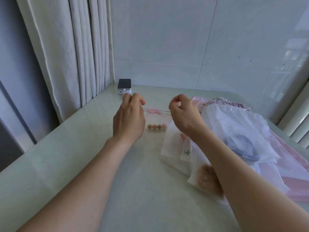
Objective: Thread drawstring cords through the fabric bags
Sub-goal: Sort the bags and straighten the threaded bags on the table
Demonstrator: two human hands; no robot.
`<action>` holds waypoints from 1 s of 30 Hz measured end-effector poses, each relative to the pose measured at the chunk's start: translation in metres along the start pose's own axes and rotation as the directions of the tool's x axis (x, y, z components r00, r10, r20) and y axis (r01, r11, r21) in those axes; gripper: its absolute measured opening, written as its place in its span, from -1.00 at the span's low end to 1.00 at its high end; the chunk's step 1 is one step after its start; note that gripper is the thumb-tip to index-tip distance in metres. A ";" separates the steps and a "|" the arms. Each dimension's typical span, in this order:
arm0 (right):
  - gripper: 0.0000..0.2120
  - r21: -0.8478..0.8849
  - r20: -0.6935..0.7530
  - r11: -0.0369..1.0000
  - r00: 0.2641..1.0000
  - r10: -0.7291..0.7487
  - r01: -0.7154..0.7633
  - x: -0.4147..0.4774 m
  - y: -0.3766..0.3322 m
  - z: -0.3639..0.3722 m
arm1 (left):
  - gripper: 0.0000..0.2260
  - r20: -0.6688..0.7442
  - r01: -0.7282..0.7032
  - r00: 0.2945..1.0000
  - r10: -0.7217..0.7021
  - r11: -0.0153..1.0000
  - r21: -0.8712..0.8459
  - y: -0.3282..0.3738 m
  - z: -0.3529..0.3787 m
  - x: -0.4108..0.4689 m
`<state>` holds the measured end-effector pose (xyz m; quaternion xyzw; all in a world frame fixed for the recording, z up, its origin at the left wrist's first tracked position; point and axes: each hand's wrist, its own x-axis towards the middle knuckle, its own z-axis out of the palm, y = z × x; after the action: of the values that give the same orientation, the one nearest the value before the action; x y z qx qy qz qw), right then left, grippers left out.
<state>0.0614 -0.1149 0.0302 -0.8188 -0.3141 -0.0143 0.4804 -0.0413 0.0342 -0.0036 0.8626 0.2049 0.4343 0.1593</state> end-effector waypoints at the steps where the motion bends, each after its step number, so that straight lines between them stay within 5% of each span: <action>1: -0.83 -0.041 0.026 0.998 0.999 -0.046 0.047 -0.001 0.000 -0.001 | -0.83 0.010 -0.009 1.000 0.009 1.000 0.030 -0.001 0.000 0.000; 6: -0.68 -0.010 0.249 0.992 0.961 -0.118 0.124 -0.004 0.000 -0.014 | -0.79 -0.005 -0.062 0.998 0.064 0.983 0.175 -0.001 0.001 0.001; 13: -0.57 0.150 0.309 0.988 0.951 -0.013 -0.035 -0.003 0.000 -0.018 | -0.77 -0.141 0.027 0.990 -0.003 0.985 0.171 0.004 0.003 0.004; 16: -0.61 0.167 0.267 0.986 0.962 -0.061 0.016 -0.005 -0.004 -0.017 | -0.72 0.018 0.070 0.997 -0.071 0.997 0.030 0.004 0.002 0.003; 20: -0.66 -0.042 0.057 0.992 0.991 -0.120 0.122 -0.005 0.001 -0.017 | -0.72 0.111 0.189 0.979 -0.174 0.971 -0.145 0.006 -0.003 0.000; 23: -0.59 -0.225 -0.082 0.964 0.984 -0.161 0.139 0.000 0.007 -0.012 | -0.76 0.075 0.134 0.989 -0.128 0.987 -0.084 0.004 0.003 -0.001; 27: -0.51 -0.368 -0.075 0.918 0.979 -0.190 0.150 0.007 0.012 -0.009 | -0.79 0.045 0.040 0.998 -0.042 0.998 0.043 -0.005 0.010 -0.002; 30: -0.55 -0.355 -0.057 0.913 0.971 -0.234 0.199 0.012 0.017 -0.006 | -0.80 0.021 0.098 0.995 -0.101 0.988 0.116 -0.004 0.010 -0.002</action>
<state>0.0817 -0.1197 0.0245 -0.8490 -0.3715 -0.1629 0.3387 -0.0351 0.0359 -0.0125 0.8648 0.2701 0.4016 0.1336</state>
